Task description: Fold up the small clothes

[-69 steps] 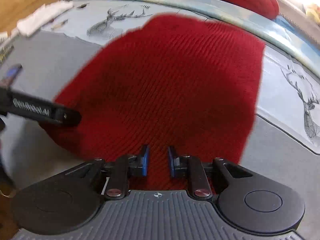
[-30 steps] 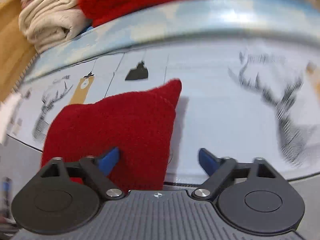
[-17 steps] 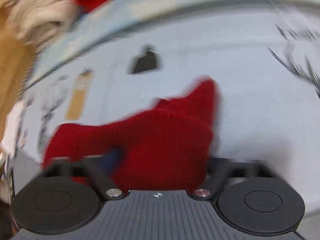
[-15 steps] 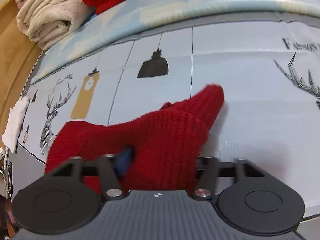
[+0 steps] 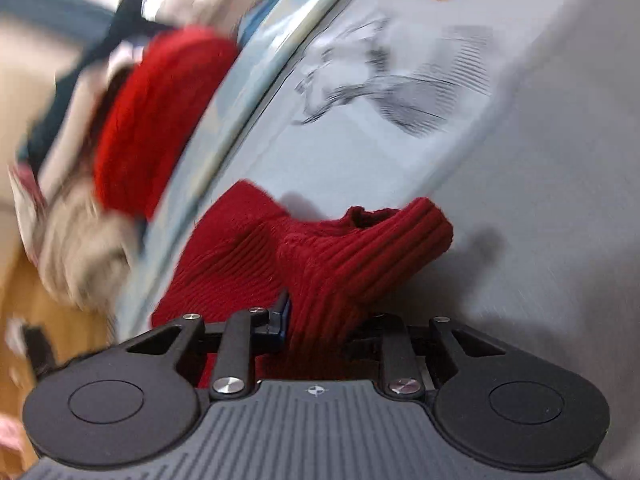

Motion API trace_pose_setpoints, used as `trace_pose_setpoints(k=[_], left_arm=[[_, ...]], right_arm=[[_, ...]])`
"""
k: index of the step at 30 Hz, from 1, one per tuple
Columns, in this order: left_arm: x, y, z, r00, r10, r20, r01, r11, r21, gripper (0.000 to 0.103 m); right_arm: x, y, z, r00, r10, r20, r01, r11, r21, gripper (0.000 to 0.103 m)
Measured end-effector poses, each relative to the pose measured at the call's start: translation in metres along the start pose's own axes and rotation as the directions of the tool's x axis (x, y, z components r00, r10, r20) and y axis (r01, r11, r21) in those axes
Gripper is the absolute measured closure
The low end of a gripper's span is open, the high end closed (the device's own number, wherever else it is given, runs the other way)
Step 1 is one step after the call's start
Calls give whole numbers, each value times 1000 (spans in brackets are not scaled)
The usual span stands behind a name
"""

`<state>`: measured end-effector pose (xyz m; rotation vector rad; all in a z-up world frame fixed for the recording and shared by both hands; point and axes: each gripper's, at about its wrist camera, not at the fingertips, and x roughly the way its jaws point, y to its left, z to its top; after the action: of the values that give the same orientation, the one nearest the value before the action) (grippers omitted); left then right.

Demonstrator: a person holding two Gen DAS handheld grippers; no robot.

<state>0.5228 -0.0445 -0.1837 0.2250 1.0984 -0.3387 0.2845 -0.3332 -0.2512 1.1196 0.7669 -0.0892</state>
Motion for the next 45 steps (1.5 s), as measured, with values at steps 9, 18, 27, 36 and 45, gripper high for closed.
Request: trace_pose_setpoints(k=[9, 18, 27, 36, 45], left_arm=[[-34, 33, -28, 999, 14, 35, -7, 983, -184, 16], [-58, -1, -204, 961, -271, 59, 250, 755, -607, 16], [-37, 25, -178, 973, -162, 164, 229, 769, -597, 25], [-83, 37, -163, 996, -15, 86, 59, 847, -529, 9], [-59, 24, -107, 985, 164, 52, -130, 908, -399, 3]], right_arm=[[-7, -20, -17, 1000, 17, 23, -19, 994, 106, 69], [-1, -11, -31, 997, -42, 71, 36, 995, 93, 55], [16, 2, -46, 993, -32, 117, 23, 997, 80, 64], [-7, 11, -9, 990, -139, 11, 139, 990, 17, 39], [10, 112, 27, 990, -123, 74, 143, 842, -519, 48]])
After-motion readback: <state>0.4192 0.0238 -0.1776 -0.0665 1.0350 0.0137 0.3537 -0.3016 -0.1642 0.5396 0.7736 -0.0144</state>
